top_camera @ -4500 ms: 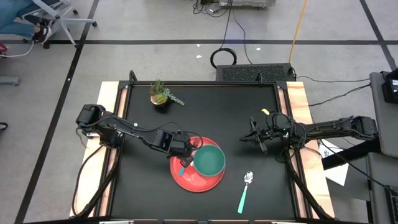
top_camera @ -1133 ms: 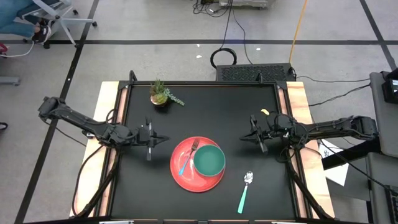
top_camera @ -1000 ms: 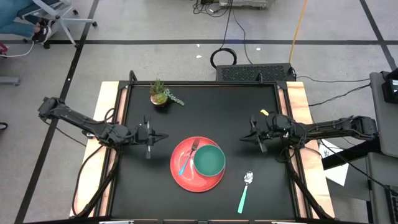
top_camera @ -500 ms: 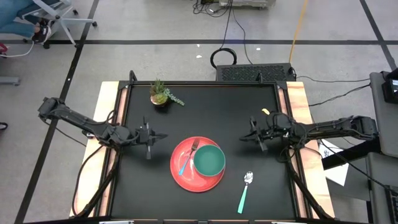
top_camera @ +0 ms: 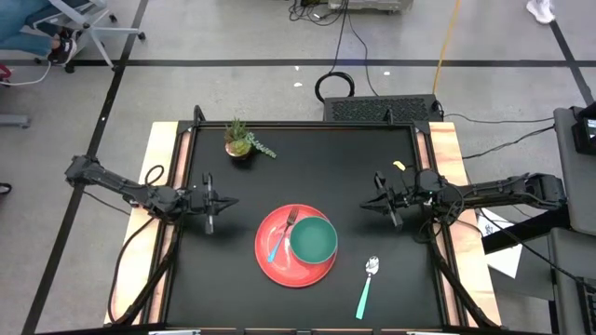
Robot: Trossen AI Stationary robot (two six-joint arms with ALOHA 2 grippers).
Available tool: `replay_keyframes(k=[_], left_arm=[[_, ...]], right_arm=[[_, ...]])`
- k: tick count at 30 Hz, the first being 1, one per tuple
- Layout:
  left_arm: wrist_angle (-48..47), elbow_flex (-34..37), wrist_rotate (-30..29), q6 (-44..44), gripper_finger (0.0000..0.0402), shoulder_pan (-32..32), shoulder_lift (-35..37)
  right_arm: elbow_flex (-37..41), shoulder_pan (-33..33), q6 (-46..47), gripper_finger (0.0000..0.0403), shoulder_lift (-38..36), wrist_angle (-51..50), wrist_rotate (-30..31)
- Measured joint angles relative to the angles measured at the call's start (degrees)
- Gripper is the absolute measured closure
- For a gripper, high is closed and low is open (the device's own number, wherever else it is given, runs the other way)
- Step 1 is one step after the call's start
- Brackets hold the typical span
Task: Set table place
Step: Adjust the green bowl on the orange plate
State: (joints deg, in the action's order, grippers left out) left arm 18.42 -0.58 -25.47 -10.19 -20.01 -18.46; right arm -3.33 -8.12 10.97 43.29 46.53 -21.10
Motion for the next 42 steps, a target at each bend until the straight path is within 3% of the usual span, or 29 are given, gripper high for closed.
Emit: replay_keyframes(k=[5,21,30,38,42], left_arm=[[-0.2,0.0,0.0,0.0,0.0401,0.0,2.8],[-1.7,0.0,-1.8,3.2,0.0393,0.1,2.7],[-1.6,0.0,-1.9,0.2,0.0374,0.1,2.7],[-1.3,0.0,-1.9,0.1,0.0374,0.1,2.7],[-1.2,0.0,-1.9,0.2,0.0373,0.1,2.7]], right_arm=[[0.0,0.0,0.8,0.0399,0.0,-0.6,0.0],[0.0,2.0,-1.6,0.0399,3.1,-4.0,0.1],[0.0,6.2,-4.4,0.0399,9.4,3.5,0.6],[0.0,12.0,-4.2,0.0402,15.5,10.6,9.0],[-0.7,13.8,-4.2,0.0403,17.5,13.4,9.4]])
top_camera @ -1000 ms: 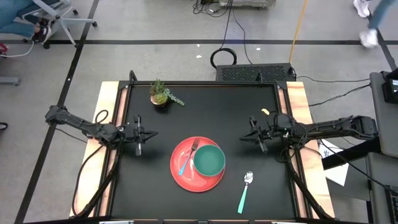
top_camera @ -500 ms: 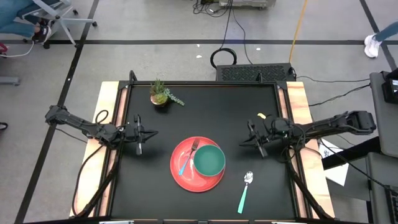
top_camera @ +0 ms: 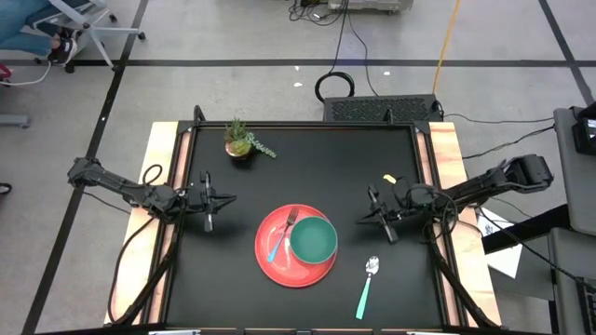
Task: Set table place
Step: Adjust the green bowl on the orange plate
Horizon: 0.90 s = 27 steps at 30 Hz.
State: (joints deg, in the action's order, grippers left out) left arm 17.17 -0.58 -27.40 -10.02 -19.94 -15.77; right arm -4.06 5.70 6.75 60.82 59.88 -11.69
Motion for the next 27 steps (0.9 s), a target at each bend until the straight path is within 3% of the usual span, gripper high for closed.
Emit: replay_keyframes(k=[8,13,20,27], left_arm=[[0.0,0.0,0.0,0.0,0.0373,0.0,0.0],[1.0,0.0,0.0,0.0,0.0373,0.0,0.0],[1.1,0.0,0.0,1.2,0.0373,0.0,0.0],[1.1,0.0,0.0,1.6,0.0373,0.0,0.0]], right_arm=[[-7.3,4.2,0.8,0.0403,6.1,-1.0,1.4],[-16.7,4.2,0.6,0.0391,10.2,-14.5,5.8],[-27.6,4.2,-2.2,0.0319,9.8,-35.6,11.8],[-32.1,4.1,-0.7,0.0242,7.6,-45.3,11.9]])
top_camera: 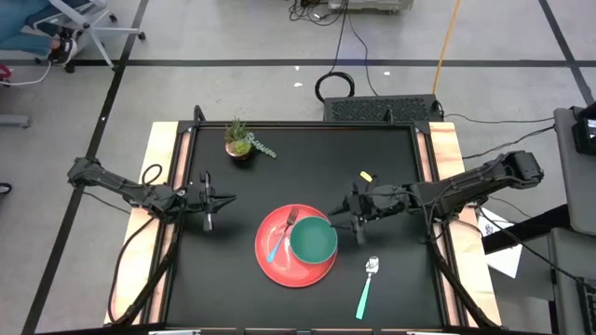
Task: Set table place
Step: Adjust the green bowl on the orange plate
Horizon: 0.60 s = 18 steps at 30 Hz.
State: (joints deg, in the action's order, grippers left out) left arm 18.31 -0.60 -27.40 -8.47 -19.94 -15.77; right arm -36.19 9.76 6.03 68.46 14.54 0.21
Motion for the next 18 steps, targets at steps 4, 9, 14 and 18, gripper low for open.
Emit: replay_keyframes(k=[4,9,14,18], left_arm=[[0.0,0.0,0.0,0.2,0.0373,0.0,0.0],[0.0,0.0,0.0,0.4,0.0373,0.0,0.0],[0.0,0.0,0.0,0.4,0.0373,0.0,0.0],[0.0,0.0,0.0,0.4,0.0373,0.0,0.0]], right_arm=[[-0.1,0.0,0.3,0.0218,0.0,-0.4,-0.1],[-0.1,0.0,1.6,0.0212,0.0,-0.3,-0.2],[-0.1,0.1,1.9,0.0211,0.0,-0.3,-0.2],[-0.1,-0.1,3.9,0.0211,0.0,-0.1,-0.3]])
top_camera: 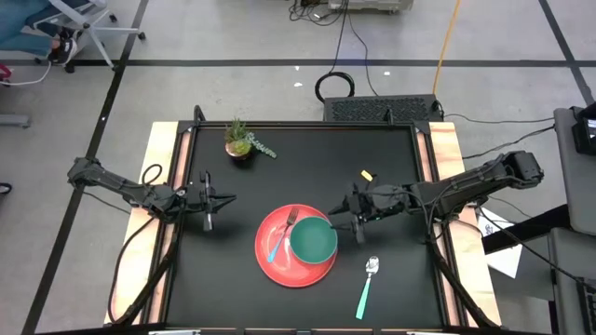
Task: Set table place
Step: Adjust the green bowl on the orange plate
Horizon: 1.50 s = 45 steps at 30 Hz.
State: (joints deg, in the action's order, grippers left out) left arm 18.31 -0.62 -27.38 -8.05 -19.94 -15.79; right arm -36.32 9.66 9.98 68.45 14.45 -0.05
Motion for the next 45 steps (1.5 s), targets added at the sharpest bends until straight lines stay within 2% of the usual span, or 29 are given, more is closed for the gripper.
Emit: replay_keyframes(k=[5,11,20,24,27,33,39,45], left_arm=[[1.2,0.0,0.0,-0.5,0.0373,0.0,0.0],[2.8,0.0,0.0,-0.7,0.0373,0.0,0.0],[3.0,0.0,0.0,-0.7,0.0373,0.0,0.0],[2.9,0.0,-0.1,-0.8,0.0373,0.0,0.0],[2.9,0.0,-0.1,-0.8,0.0373,0.0,0.0],[2.9,0.0,-0.1,-0.7,0.0373,0.0,0.0],[2.8,0.0,-0.1,-0.7,0.0373,0.0,0.0],[2.8,0.0,-0.1,-0.7,0.0373,0.0,0.0]], right_arm=[[-1.6,-1.7,1.3,0.0211,0.0,-1.8,0.0],[-6.1,-4.0,1.1,0.0211,1.2,-9.3,0.0],[-18.1,-4.8,-0.7,0.0211,9.6,-26.2,-0.2],[-20.9,-4.8,-1.7,0.0211,13.1,-27.4,-0.6],[-23.4,-5.4,-1.7,0.0211,15.7,-28.4,-3.8],[-30.8,-5.6,-2.7,0.0211,21.1,-39.6,-4.7],[-37.8,-5.6,-3.0,0.0211,24.2,-50.9,-4.6],[-39.3,-5.6,-3.2,0.0211,24.6,-52.3,-4.6]])
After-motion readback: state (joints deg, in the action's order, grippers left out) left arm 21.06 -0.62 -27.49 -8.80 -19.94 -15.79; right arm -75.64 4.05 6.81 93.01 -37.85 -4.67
